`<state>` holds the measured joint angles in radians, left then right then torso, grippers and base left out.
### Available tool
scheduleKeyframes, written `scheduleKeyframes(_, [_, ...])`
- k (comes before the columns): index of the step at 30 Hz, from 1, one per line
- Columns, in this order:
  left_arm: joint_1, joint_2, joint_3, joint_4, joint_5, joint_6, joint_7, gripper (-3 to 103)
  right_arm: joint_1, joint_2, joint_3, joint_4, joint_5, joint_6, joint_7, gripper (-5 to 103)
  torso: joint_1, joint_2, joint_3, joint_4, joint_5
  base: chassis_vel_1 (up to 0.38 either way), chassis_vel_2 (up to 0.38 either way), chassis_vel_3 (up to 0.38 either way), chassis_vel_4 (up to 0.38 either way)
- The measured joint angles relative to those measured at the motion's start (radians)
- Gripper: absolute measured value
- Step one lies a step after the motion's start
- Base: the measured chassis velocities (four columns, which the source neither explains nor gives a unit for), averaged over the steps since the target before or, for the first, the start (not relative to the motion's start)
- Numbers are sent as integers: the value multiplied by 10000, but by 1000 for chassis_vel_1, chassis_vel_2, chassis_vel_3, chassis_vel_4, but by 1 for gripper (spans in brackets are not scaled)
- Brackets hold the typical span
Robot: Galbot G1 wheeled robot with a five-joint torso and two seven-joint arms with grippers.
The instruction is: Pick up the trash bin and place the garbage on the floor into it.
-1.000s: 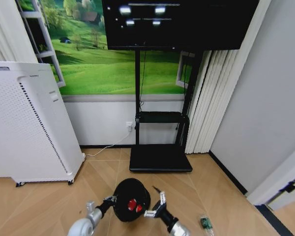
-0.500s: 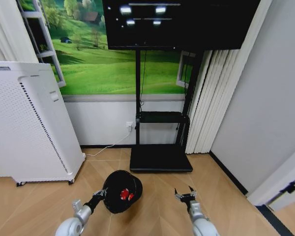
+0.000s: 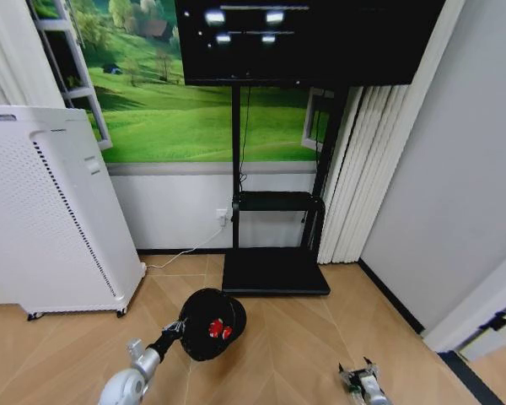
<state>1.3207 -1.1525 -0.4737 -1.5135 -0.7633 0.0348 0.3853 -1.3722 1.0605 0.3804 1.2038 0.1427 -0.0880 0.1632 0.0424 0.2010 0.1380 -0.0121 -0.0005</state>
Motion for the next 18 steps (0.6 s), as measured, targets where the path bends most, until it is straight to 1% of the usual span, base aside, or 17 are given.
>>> scheduleKeyframes(3, [4,-24,-10,21,51,-102,79,3,61,43,-93,-354,-25,92,-1,98,0,0,0,-1,8,0,0,0,0])
scheduleKeyframes(4, [9,-42,-18,22,69,-138,96,3,113,74,-150,-604,-39,146,-5,95,0,1,0,-2,9,0,0,0,0])
scheduleKeyframes(5, [24,-71,-18,22,81,-155,107,3,226,119,-240,-1041,-37,209,-12,98,0,1,0,-2,5,0,0,0,0])
scheduleKeyframes(7, [36,-83,-17,22,87,-156,111,3,318,142,-298,-1329,-28,246,-25,98,0,2,0,-2,5,0,0,0,0])
scheduleKeyframes(11, [71,-93,-11,10,119,-188,141,3,773,218,-595,-2390,201,578,-61,99,0,2,0,-2,9,0,0,0,0])
scheduleKeyframes(14, [87,-89,-10,0,146,-210,160,3,966,198,-704,-2776,255,642,-176,99,0,2,0,-2,4,0,0,0,0])
scheduleKeyframes(15, [95,-86,-9,-19,161,-213,163,3,1080,190,-762,-2977,272,639,-294,102,0,2,0,-2,4,0,0,0,0])
scheduleKeyframes(16, [97,-85,-9,-28,168,-219,163,3,1143,196,-785,-3073,282,642,-332,102,0,2,0,-4,3,0,0,0,0])
scheduleKeyframes(17, [103,-84,-5,-56,188,-237,164,3,1303,238,-814,-3267,345,620,-397,94,-1,3,-2,-1,-7,0,0,0,0])
scheduleKeyframes(18, [103,-84,-5,-56,188,-237,164,3,1303,238,-814,-3267,345,620,-397,94,-1,3,-2,-1,-7,0,0,0,0])
